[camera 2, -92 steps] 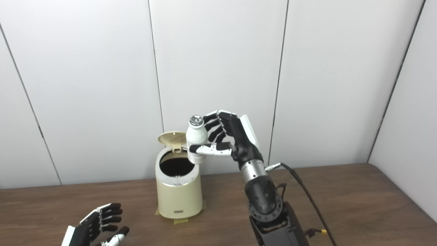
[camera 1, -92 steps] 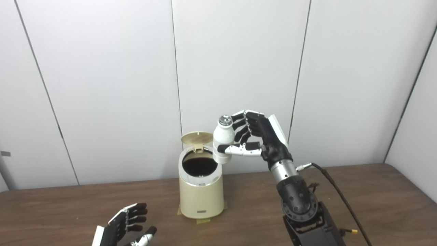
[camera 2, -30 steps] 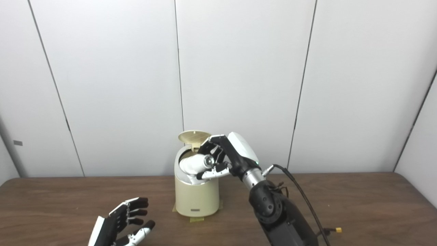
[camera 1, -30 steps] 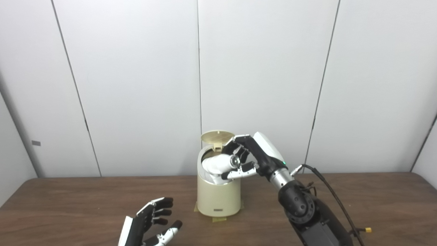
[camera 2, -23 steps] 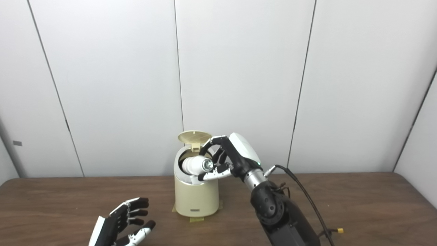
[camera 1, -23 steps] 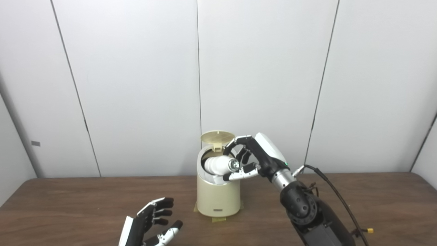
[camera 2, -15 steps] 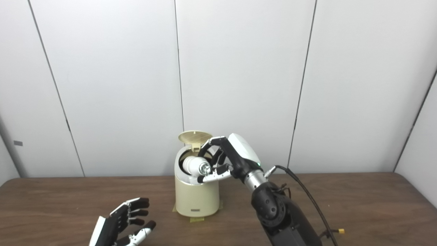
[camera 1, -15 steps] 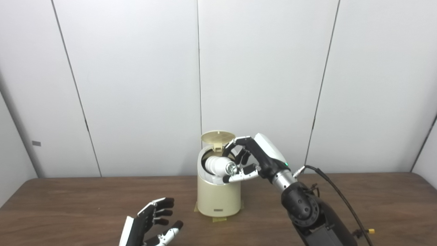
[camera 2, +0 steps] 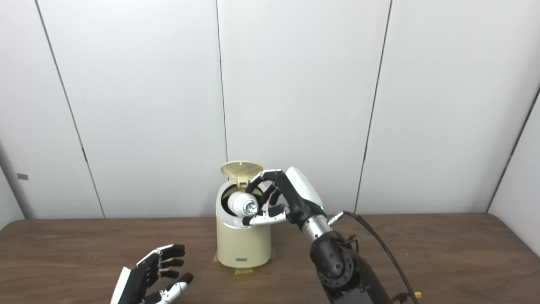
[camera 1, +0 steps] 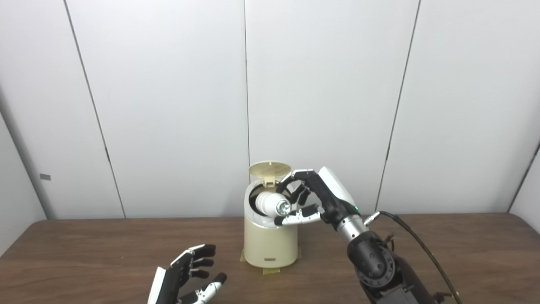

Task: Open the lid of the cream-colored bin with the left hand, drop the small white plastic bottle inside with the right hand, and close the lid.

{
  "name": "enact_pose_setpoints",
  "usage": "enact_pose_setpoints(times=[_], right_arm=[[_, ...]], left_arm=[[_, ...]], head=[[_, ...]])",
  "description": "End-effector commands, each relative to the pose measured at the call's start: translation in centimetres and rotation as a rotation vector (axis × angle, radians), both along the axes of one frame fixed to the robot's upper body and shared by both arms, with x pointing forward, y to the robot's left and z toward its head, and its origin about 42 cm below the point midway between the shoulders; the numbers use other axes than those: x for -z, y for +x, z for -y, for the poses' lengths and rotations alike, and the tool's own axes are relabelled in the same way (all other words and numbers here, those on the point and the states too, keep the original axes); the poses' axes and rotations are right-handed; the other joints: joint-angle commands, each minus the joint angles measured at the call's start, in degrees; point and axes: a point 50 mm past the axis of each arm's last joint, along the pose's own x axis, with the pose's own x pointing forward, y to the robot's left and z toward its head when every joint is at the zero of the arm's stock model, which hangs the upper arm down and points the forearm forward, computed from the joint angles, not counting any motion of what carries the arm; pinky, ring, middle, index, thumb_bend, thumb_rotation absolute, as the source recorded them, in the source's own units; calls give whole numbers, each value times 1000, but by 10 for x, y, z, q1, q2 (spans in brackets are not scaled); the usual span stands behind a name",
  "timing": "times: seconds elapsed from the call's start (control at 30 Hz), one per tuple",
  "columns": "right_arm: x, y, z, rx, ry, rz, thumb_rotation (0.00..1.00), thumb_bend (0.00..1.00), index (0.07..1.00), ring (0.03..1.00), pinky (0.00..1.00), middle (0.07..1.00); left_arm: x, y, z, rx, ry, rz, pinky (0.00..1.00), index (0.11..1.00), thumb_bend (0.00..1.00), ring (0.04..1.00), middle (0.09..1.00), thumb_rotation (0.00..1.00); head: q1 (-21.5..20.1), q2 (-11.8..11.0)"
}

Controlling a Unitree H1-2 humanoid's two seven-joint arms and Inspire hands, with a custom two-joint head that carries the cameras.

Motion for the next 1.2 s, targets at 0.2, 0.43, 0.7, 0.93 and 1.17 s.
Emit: enact_pose_setpoints(times=[0.2,0.43,0.7,0.93,1.17], right_arm=[[-40,5,-10,14,66,124,74,785,902,446,372,707],[-40,4,-12,25,91,122,50,788,923,429,385,700],[-42,-4,-5,10,154,165,31,787,886,443,380,687],[-40,-26,22,64,287,242,98,703,736,408,308,605],[-12,-48,58,138,406,185,192,655,749,409,293,601]], left_arm=[[-11,6,3,8,6,61,624,744,590,705,745,114],[-12,6,4,9,8,65,618,738,582,695,737,93],[-11,6,3,9,13,63,626,736,585,698,738,95],[-13,4,1,5,17,66,616,742,582,695,741,128],[-18,3,-1,10,4,79,629,742,576,701,743,100]], head=[[1,-1],[2,0],[2,-1],[4,0],[4,0]])
